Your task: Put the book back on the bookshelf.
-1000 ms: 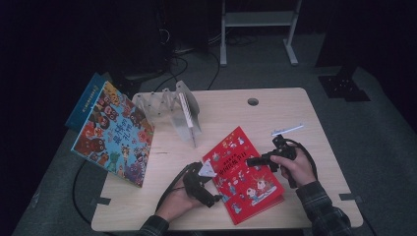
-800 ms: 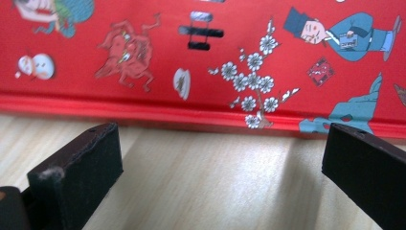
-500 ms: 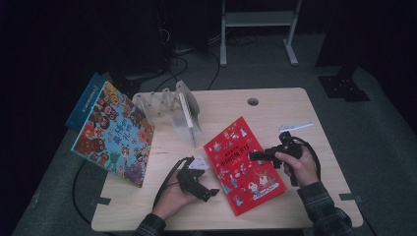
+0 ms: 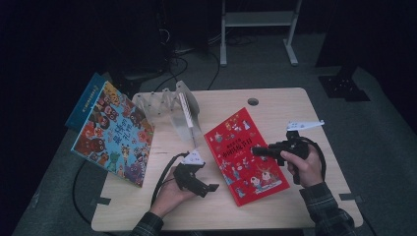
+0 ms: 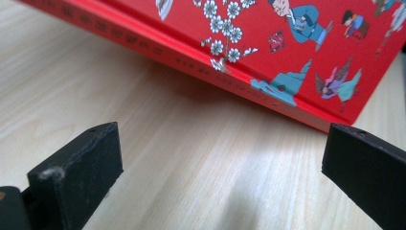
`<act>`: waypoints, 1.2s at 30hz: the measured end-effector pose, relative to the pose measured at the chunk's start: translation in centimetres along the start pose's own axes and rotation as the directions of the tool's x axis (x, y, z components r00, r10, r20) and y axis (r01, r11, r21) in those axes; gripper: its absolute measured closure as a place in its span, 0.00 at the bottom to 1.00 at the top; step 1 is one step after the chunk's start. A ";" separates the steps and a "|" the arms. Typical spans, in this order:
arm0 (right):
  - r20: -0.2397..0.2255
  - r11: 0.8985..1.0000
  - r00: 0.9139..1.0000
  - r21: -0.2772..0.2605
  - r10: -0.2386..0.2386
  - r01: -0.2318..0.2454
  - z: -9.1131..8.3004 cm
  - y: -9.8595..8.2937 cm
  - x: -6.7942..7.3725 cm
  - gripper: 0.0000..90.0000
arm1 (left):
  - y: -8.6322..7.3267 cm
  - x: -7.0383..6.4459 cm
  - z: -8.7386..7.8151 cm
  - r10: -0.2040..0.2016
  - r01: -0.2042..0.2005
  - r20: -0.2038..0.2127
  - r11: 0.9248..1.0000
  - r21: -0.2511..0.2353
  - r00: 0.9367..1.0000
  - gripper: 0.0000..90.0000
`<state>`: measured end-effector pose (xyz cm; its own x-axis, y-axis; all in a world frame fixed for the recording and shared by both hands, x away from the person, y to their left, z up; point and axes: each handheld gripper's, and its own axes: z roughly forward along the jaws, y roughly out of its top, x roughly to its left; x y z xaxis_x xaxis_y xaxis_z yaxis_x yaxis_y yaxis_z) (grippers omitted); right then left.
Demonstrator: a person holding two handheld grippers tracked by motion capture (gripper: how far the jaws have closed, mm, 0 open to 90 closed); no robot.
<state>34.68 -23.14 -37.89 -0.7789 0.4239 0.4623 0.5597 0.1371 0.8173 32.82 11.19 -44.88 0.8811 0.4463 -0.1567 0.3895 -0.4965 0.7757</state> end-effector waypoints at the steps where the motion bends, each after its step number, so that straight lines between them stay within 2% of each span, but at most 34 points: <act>1: 0.004 1.000 1.000 -0.008 -0.003 0.003 -0.2 0.1 0.1 0.90 | 0.2 0.1 -0.2 -0.002 0.002 0.007 1.000 -0.017 1.000 0.00; 7: 0.011 0.998 0.999 -0.057 -0.039 0.039 -1.4 0.6 0.8 0.90 | 1.3 0.3 -0.9 -0.014 0.018 0.040 0.996 -0.086 0.999 0.00; 9: 0.005 0.996 0.999 -0.069 -0.051 0.051 -1.8 0.8 1.0 0.90 | 1.5 0.4 -1.0 -0.016 0.020 0.046 0.995 -0.094 0.999 0.00; 10: 0.003 0.995 0.999 -0.078 -0.054 0.055 -2.1 0.9 1.3 0.90 | 2.0 0.6 -1.4 -0.022 0.029 0.057 0.992 -0.122 0.998 0.00; 16: -0.008 0.992 0.997 -0.103 -0.075 0.074 -3.0 1.3 1.9 0.90 | 3.5 1.2 -2.2 -0.023 0.035 0.069 0.982 -0.185 0.997 0.00; 22: -0.022 0.989 0.995 -0.122 -0.092 0.089 -3.5 1.6 2.4 0.90 | 5.0 1.8 -2.4 -0.022 0.042 0.090 0.973 -0.226 0.996 0.00; 26: -0.037 0.986 0.994 -0.132 -0.103 0.098 -3.6 1.8 2.8 0.90 | 5.8 2.2 -2.3 -0.028 0.055 0.107 0.965 -0.258 0.994 0.00; 30: -0.050 0.985 0.992 -0.132 -0.117 0.109 -3.6 1.8 3.1 0.90 | 6.4 2.7 -2.1 -0.036 0.077 0.142 0.953 -0.293 0.989 0.00; 31: -0.052 0.985 0.992 -0.131 -0.117 0.110 -3.6 1.8 3.1 0.90 | 6.4 2.9 -2.0 -0.043 0.090 0.158 0.947 -0.308 0.987 0.00; 36: -0.069 0.984 0.990 -0.135 -0.125 0.115 -3.3 1.7 3.1 0.90 | 6.6 3.2 -1.7 -0.046 0.115 0.211 0.938 -0.326 0.976 0.00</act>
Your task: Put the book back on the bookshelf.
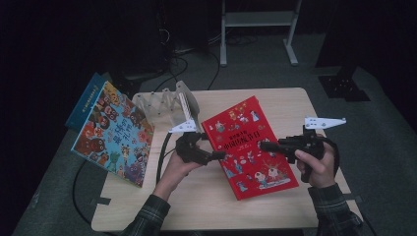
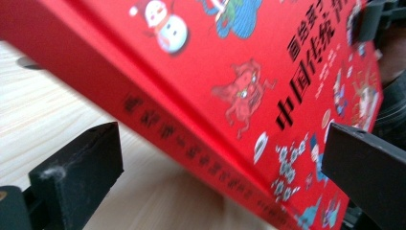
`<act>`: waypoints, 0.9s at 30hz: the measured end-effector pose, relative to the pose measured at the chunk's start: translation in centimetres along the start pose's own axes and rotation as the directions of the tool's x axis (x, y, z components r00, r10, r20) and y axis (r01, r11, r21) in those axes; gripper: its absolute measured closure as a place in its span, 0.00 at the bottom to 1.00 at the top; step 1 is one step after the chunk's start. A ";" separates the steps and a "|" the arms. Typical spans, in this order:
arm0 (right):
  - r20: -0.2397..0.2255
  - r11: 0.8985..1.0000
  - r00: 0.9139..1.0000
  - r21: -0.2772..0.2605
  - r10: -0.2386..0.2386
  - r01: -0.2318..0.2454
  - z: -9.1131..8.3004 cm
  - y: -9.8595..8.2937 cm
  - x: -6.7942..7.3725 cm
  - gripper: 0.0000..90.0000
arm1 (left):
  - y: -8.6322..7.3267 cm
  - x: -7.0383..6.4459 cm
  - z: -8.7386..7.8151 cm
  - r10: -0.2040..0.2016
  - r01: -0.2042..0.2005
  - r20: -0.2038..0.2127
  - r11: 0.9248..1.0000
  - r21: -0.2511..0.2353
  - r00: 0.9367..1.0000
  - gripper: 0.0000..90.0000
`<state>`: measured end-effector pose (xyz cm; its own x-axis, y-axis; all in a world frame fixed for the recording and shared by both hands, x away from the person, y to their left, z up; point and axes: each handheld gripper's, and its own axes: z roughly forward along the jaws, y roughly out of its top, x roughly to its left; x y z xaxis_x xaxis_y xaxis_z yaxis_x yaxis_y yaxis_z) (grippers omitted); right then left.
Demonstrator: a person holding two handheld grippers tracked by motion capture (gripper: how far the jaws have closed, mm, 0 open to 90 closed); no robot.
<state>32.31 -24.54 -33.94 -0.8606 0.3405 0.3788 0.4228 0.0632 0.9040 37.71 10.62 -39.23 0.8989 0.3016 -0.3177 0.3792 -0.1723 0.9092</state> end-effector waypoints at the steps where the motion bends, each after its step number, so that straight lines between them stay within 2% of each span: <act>1: -0.002 1.000 1.000 0.006 0.002 -0.002 0.1 0.0 0.0 0.90 | 0.0 0.0 0.0 0.006 -0.006 0.014 1.000 -0.001 1.000 0.01; 3: -0.010 1.000 1.000 0.007 0.000 0.000 0.3 -0.1 0.1 0.90 | 0.0 -0.1 0.1 0.010 -0.011 0.012 1.000 0.009 1.000 0.02; 9: -0.026 1.000 1.000 -0.009 0.007 -0.007 0.6 -0.4 0.0 0.90 | 0.3 -0.2 -0.3 -0.007 0.007 0.029 1.000 0.000 1.000 0.02; 11: -0.015 1.000 1.000 -0.007 0.009 -0.009 0.8 -0.7 -0.2 0.93 | 0.2 0.0 -0.6 -0.020 0.020 0.044 1.000 -0.014 0.999 0.03; 13: -0.035 1.000 0.999 -0.009 0.020 -0.020 0.9 -1.1 -0.6 0.97 | 0.1 0.0 -0.8 -0.032 0.035 0.057 0.999 -0.041 0.998 0.06; 16: -0.011 1.000 1.000 0.007 0.000 0.000 1.3 -1.4 -0.6 0.97 | 0.2 0.0 -0.9 -0.031 0.034 0.061 0.998 -0.049 0.998 0.09; 17: -0.011 1.000 1.000 0.014 0.002 -0.001 1.5 -1.4 -0.6 0.97 | 0.1 -0.1 -0.8 -0.022 0.026 0.065 0.999 -0.048 0.998 0.12; 19: -0.035 1.000 0.999 0.005 0.026 -0.025 1.6 -1.6 -0.7 0.97 | 0.1 -0.1 -1.0 -0.027 0.034 0.080 0.996 -0.087 0.996 0.18; 20: -0.041 1.000 0.999 0.008 0.025 -0.025 1.6 -1.7 -0.9 0.97 | 0.1 -0.2 -1.2 -0.017 0.027 0.086 0.994 -0.110 0.996 0.22; 21: -0.051 1.000 0.998 0.012 0.029 -0.029 1.6 -1.9 -0.9 0.97 | 0.1 -0.2 -1.2 -0.017 0.027 0.086 0.994 -0.110 0.996 0.26; 22: -0.050 1.000 0.999 0.016 0.020 -0.019 1.7 -2.0 -0.9 0.97 | 0.4 -0.2 -1.6 -0.026 0.038 0.092 0.990 -0.138 0.995 0.28; 25: -0.056 0.999 0.998 0.028 0.023 -0.021 2.0 -2.2 -0.8 0.97 | 0.4 -0.2 -1.9 -0.025 0.037 0.081 0.989 -0.144 0.996 0.32; 27: -0.060 0.999 0.998 0.038 0.021 -0.019 2.3 -2.3 -0.9 0.96 | 0.3 -0.1 -2.1 -0.030 0.045 0.094 0.986 -0.161 0.995 0.37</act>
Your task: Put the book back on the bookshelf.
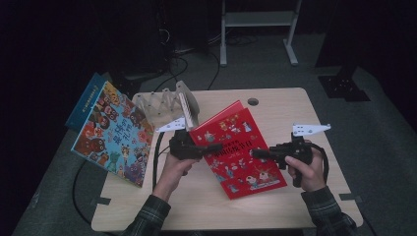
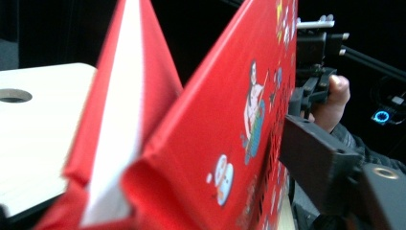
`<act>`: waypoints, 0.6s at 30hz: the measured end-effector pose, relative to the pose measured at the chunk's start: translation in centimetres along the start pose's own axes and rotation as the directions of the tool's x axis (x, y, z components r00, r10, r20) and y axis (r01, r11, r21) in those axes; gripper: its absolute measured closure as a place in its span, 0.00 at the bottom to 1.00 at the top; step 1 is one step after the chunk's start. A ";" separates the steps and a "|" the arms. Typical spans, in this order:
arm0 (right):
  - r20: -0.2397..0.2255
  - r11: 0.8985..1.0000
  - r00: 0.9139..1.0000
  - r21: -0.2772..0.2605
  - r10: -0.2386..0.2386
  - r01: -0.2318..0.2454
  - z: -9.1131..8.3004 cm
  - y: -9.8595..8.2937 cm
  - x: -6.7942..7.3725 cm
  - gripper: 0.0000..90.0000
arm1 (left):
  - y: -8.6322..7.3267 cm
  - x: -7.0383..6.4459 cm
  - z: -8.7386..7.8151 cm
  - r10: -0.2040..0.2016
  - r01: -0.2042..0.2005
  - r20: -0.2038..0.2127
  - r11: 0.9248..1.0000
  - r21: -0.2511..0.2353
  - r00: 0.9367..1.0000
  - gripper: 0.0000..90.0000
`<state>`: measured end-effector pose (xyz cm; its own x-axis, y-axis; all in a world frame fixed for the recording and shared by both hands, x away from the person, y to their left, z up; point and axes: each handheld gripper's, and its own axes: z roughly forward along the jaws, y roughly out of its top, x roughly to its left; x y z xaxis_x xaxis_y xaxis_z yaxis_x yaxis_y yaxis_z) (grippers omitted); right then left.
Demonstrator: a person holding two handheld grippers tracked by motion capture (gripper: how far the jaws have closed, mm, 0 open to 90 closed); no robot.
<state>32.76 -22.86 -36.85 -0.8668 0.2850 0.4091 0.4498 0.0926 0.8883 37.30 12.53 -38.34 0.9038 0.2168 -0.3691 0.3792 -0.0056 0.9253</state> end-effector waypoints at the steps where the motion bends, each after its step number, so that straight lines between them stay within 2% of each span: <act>1: 0.005 1.000 1.000 0.011 -0.002 0.002 0.1 -0.2 -0.1 0.95 | 0.1 0.0 -0.1 0.003 -0.003 0.001 1.000 -0.007 1.000 0.41; 4: 0.028 0.999 1.000 0.049 -0.010 0.009 0.6 -0.5 -0.3 0.93 | 0.3 -0.2 -0.2 0.009 -0.008 0.005 1.000 -0.024 1.000 0.47; 9: 0.025 0.995 1.000 0.103 -0.016 0.013 1.6 -1.1 -0.3 0.92 | 0.7 -0.4 -0.7 0.020 -0.020 0.007 1.000 -0.019 1.000 0.56; 18: 0.017 0.989 1.000 0.148 0.001 -0.003 2.1 -1.5 -0.9 0.88 | 1.6 -1.3 -0.7 0.057 -0.057 0.040 0.998 0.021 0.998 0.70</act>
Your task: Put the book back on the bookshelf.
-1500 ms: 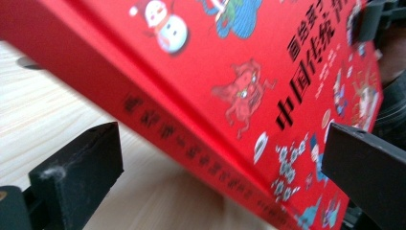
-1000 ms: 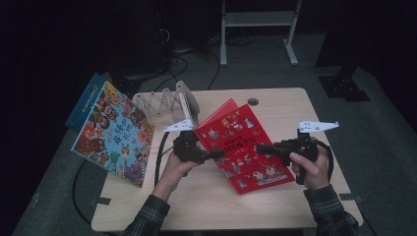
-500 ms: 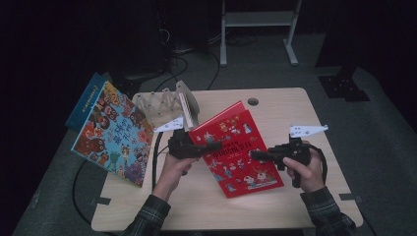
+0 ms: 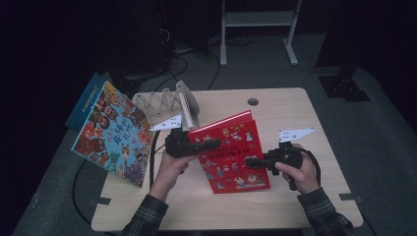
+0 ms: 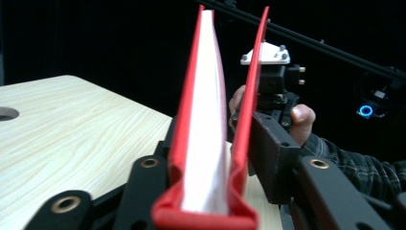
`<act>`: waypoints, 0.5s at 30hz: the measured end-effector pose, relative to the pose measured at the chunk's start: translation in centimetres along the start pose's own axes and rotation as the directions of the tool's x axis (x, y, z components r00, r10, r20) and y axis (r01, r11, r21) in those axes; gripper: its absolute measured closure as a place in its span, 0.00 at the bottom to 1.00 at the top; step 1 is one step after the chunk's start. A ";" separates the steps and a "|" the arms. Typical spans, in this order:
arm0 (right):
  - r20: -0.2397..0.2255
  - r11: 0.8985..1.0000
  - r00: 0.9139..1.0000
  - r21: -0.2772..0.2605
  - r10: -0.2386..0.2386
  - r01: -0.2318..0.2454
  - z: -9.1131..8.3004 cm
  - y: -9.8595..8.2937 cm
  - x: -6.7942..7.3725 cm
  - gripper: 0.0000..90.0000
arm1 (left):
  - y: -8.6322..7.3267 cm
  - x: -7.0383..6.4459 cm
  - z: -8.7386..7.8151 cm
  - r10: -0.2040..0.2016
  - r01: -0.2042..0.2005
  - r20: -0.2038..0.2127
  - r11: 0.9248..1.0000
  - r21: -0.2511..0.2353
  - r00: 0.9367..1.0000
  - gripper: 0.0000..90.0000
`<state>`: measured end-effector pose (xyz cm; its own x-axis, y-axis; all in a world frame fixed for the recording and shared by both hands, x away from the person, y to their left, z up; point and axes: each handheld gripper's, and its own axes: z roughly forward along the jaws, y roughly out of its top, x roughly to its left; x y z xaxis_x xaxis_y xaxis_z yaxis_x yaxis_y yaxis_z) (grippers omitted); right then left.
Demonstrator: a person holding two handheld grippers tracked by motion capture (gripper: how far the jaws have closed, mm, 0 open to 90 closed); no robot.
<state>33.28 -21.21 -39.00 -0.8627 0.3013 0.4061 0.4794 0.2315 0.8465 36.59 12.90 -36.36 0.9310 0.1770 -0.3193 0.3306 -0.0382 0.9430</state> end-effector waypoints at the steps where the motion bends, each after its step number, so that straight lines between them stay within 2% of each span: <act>1: 0.000 1.000 1.000 0.004 0.000 0.000 0.0 0.0 -0.1 0.87 | 0.1 0.0 0.0 0.001 -0.001 0.005 1.000 0.007 1.000 0.73; 4: -0.004 1.000 1.000 0.008 0.007 -0.007 0.1 -0.1 -0.2 0.86 | 0.5 -0.2 0.1 0.007 -0.007 0.023 1.000 0.021 1.000 0.79; 8: 0.001 1.000 1.000 0.016 -0.002 0.002 0.1 -0.1 -0.3 0.84 | 1.1 -0.6 0.4 0.037 -0.037 0.010 0.998 0.044 0.999 0.80; 9: 0.003 1.000 1.000 0.016 -0.003 0.003 0.1 -0.2 -0.3 0.83 | 1.2 -0.7 0.5 0.037 -0.038 0.019 0.998 0.046 0.999 0.81; 15: 0.006 1.000 1.000 0.021 -0.017 0.016 0.2 -0.2 -0.4 0.81 | 1.9 -1.1 0.7 0.045 -0.046 0.015 0.996 0.076 0.999 0.85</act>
<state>33.57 -21.24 -39.43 -0.8696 0.3026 0.3900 0.4684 0.2563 0.8455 36.28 11.95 -34.28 0.9471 0.1600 -0.2783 0.2987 -0.1214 0.9466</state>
